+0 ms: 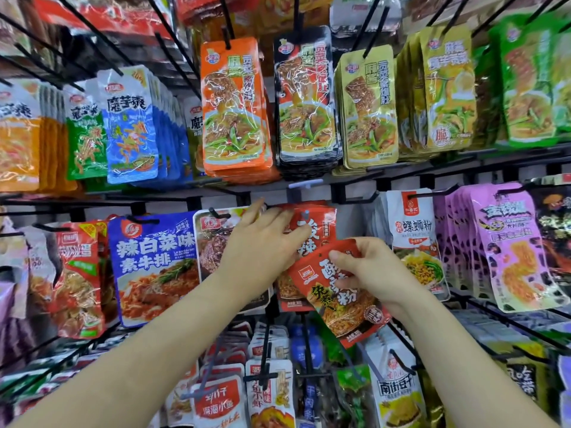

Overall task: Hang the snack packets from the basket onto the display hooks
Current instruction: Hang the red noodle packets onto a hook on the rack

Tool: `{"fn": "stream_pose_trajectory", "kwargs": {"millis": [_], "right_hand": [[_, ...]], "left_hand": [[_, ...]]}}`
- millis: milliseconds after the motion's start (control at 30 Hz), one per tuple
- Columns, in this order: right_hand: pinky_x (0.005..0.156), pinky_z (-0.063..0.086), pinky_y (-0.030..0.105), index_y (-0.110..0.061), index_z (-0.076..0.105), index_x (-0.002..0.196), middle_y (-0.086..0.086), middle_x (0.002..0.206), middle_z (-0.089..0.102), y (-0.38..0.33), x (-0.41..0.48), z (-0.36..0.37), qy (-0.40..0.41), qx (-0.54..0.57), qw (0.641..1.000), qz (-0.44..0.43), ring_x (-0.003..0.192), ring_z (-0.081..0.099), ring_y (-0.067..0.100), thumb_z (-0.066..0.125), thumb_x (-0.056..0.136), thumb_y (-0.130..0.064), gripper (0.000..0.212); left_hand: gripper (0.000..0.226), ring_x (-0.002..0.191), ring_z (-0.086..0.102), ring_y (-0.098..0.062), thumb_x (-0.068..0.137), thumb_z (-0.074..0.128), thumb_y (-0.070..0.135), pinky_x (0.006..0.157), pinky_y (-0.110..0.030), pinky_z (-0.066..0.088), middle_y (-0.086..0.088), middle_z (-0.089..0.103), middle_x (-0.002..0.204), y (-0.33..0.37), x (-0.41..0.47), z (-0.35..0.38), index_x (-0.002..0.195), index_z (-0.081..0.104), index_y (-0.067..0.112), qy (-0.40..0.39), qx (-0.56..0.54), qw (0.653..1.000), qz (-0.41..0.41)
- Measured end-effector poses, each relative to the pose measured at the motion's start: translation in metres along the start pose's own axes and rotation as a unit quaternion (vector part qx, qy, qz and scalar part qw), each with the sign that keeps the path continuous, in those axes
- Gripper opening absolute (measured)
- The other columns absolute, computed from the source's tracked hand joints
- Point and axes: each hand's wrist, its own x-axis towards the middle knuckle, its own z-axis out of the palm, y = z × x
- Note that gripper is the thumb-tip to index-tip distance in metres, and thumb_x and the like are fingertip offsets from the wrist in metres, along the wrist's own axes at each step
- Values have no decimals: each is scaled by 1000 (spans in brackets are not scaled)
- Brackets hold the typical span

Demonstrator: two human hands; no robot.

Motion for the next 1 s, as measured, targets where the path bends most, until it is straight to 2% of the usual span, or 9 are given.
{"fn": "stream_pose_trajectory", "kwargs": {"millis": [367,433,567,600,667,733,833,900,1000], "right_hand": [[56,56,24,-11,65,96,7,94,73,-3,-14,-6,108,122,986,19,86,71,22,64,92,-17,8],[54,56,23,-12,65,94,6,92,73,-5,-20,-7,135,133,982,1,83,72,21,65,92,-17,5],[48,53,20,-10,67,95,5,88,73,-14,-34,-6,128,162,978,-15,75,72,19,66,90,-16,8],[47,52,19,-9,67,94,5,86,74,-17,-37,-5,121,169,978,-21,74,73,20,67,89,-15,7],[45,52,19,-9,68,92,3,82,75,-24,-43,-1,108,176,978,-40,73,73,20,67,89,-14,6],[44,52,19,-9,69,91,3,80,75,-32,-47,6,94,183,977,-63,73,73,20,66,89,-14,6],[44,52,20,-12,69,93,5,85,74,-41,-50,17,79,188,974,-94,75,72,21,64,90,-13,6],[45,53,24,-20,64,101,7,95,70,-44,-49,23,99,173,973,-117,75,71,19,61,93,-11,12],[46,54,30,-30,45,111,6,102,62,-45,-50,30,112,126,971,-169,65,67,12,52,98,-7,28]], "left_hand": [[27,100,58,-31,81,61,33,108,-57,30,-10,66,101,4,5,5,106,63,22,-8,73,997,6],[35,104,58,-31,76,73,35,108,-55,31,-10,66,107,4,3,1,107,66,21,-11,55,998,-3],[29,101,63,-27,74,76,6,95,-40,46,-6,71,106,6,-6,-11,102,74,13,84,-102,990,-55],[25,98,64,-19,81,70,4,91,-30,47,-1,72,103,10,-9,-21,104,73,13,100,-204,968,-106],[19,90,62,2,93,60,14,79,-12,47,14,69,97,18,-12,-42,108,71,19,100,-415,874,-234],[13,87,64,5,91,63,24,75,-14,51,16,69,92,24,-11,-53,104,68,25,70,-549,782,-286],[15,78,71,-9,82,74,20,70,-26,58,3,74,86,30,-5,-61,95,66,23,73,-646,685,-327],[18,75,72,-15,80,77,13,68,-31,60,-1,74,82,30,-2,-63,89,67,24,100,-666,650,-352],[21,79,72,-13,80,76,9,70,-34,60,1,73,85,27,1,-62,88,69,28,133,-654,652,-359]]}}
